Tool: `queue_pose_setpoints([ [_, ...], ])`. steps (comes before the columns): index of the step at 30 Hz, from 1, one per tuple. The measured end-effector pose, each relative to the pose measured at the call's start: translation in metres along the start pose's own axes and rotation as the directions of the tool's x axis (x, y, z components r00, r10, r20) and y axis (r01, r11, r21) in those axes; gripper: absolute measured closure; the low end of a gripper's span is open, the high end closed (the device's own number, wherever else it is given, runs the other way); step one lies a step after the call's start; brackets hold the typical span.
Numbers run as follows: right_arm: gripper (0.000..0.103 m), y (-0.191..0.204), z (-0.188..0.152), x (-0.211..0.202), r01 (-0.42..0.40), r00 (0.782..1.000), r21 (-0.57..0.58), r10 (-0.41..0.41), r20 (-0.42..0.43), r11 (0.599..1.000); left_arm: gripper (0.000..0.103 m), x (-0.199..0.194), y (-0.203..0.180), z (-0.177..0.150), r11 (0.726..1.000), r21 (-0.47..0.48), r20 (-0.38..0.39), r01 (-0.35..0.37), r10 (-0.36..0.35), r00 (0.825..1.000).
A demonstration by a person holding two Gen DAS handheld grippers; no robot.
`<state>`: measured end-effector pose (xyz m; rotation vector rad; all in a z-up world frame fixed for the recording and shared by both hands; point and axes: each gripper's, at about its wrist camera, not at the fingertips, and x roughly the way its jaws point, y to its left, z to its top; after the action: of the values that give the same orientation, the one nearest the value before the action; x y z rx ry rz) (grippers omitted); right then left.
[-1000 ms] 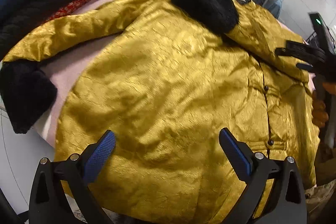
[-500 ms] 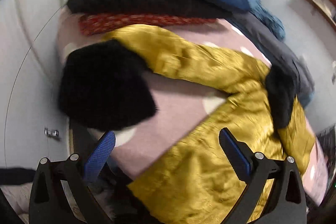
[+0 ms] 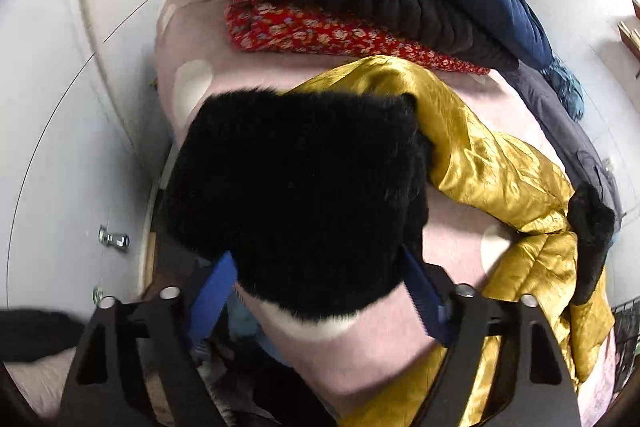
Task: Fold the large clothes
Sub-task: 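Grasp the other black fur cuff with the left gripper and lift it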
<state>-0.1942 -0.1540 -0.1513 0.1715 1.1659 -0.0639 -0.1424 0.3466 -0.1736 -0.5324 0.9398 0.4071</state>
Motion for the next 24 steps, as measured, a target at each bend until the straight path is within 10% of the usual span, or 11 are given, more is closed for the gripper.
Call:
queue_pose_setpoints([
  [3, 0.007, -0.005, -0.002, 0.001, 0.005, 1.000, 0.016, -0.005, -0.001, 1.000, 0.069, -0.004, -0.008, 0.018, 0.998, 0.050, 0.005, 0.031, -0.031, 0.999],
  [6, 0.007, -0.010, -0.004, -0.002, 0.009, 1.000, 0.032, -0.010, 0.005, 0.999, 0.078, -0.039, -0.011, 0.041, 0.993, 0.121, 0.144, -0.014, -0.004, 0.990],
  [11, 0.007, -0.012, -0.004, -0.003, 0.005, 1.000, 0.041, -0.005, 0.007, 0.999, 0.079, -0.110, 0.005, 0.074, 0.966, 0.141, 0.412, -0.216, 0.141, 0.900],
  [15, 0.007, -0.008, -0.005, 0.001, -0.007, 1.000, 0.038, 0.007, -0.004, 0.999, 0.079, -0.094, 0.043, 0.062, 0.962, 0.031, 0.339, -0.272, 0.246, 0.908],
  [17, 0.007, -0.005, -0.005, 0.003, -0.014, 1.000, 0.036, 0.015, -0.012, 0.999, 0.071, -0.073, 0.071, 0.048, 0.970, -0.058, 0.228, -0.234, 0.241, 0.943],
  [20, 0.007, -0.002, -0.006, 0.003, -0.018, 1.000, 0.030, 0.018, -0.016, 0.999, 0.068, -0.041, 0.119, 0.017, 0.956, -0.293, 0.070, -0.031, 0.054, 0.996],
  [24, 0.007, -0.005, -0.005, 0.004, -0.022, 1.000, 0.046, 0.023, -0.019, 0.999, 0.047, -0.026, 0.135, 0.000, 0.889, -0.444, 0.049, 0.109, -0.097, 0.994],
])
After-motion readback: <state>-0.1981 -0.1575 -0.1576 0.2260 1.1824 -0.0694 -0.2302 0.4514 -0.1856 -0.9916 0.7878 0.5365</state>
